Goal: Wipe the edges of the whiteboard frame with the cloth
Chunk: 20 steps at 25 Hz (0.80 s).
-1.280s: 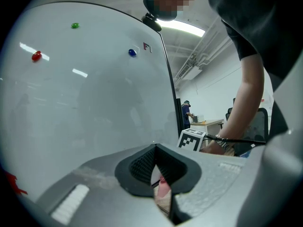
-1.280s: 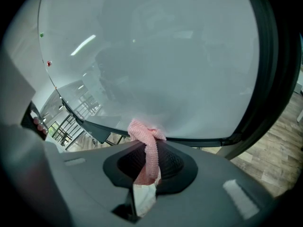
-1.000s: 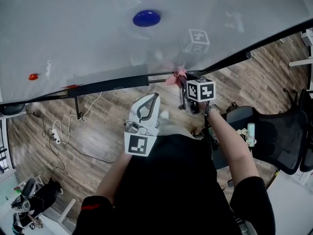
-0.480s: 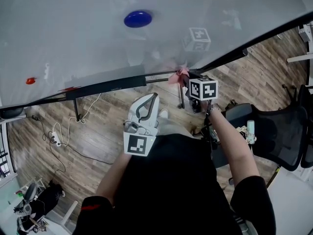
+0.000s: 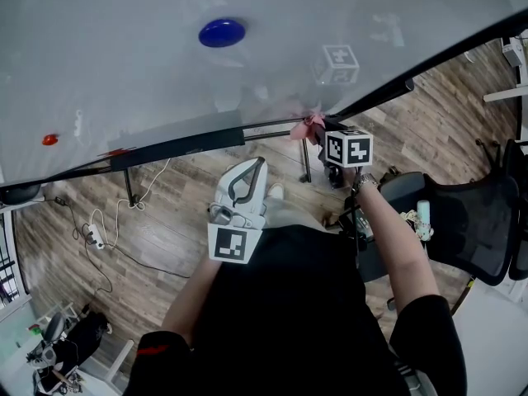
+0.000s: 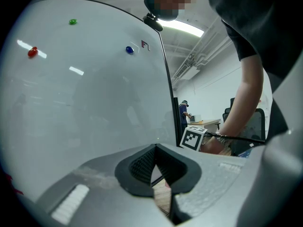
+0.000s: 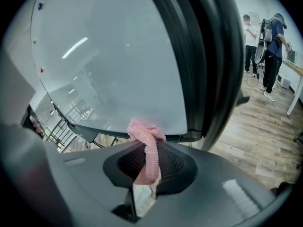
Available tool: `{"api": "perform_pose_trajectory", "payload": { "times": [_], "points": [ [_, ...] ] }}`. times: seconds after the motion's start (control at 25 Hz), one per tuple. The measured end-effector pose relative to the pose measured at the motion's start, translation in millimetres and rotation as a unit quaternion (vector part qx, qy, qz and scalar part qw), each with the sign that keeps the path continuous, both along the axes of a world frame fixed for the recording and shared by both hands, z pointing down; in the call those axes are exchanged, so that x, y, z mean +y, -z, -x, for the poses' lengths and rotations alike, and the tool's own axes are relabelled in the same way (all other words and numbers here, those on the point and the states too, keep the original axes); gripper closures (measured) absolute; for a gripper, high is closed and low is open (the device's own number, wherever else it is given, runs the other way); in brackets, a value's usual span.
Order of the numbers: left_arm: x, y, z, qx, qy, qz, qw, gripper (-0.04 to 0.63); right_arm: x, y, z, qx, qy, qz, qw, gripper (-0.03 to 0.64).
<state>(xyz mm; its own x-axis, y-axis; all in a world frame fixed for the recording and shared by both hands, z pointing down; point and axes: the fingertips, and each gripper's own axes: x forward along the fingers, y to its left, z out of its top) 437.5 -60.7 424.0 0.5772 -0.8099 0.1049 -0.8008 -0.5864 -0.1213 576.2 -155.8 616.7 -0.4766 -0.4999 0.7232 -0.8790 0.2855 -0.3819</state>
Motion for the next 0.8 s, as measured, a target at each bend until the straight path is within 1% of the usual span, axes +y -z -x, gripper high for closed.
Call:
{"api": "perform_pose_trajectory", "payload": {
  "times": [0.2,0.32,0.4,0.56,0.68,0.8],
  "points": [
    [-1,0,2,-0.007,-0.005,-0.007,0.9999,0.595,-2,-1,-5,0.004,-0.006,-0.001,1.000,0.555],
    [-3,-3,7,-0.007,-0.004,0.000,1.0000,0.595,-4,-3,-6,0.006,-0.012,-0.001,1.000,0.555],
    [-3,-2,7,-0.007,-0.004,-0.003,1.0000,0.595,-5,-3,-9,0.007,-0.017,0.000,1.000,0.554],
    [-1,-5,8,-0.002,0.001,0.010,0.9999,0.595,-5,-4,-19,0.013,-0.026,0.001,1.000,0.554],
    [0,-4,6,-0.006,-0.001,0.005,1.0000,0.595,-5,-5,-26,0.015,-0.032,0.000,0.999,0.554],
    [4,-8,6,-0.008,0.001,0.016,0.9998,0.595,-3,-5,-30,0.013,-0.040,-0.001,0.999,0.554]
  ]
}}
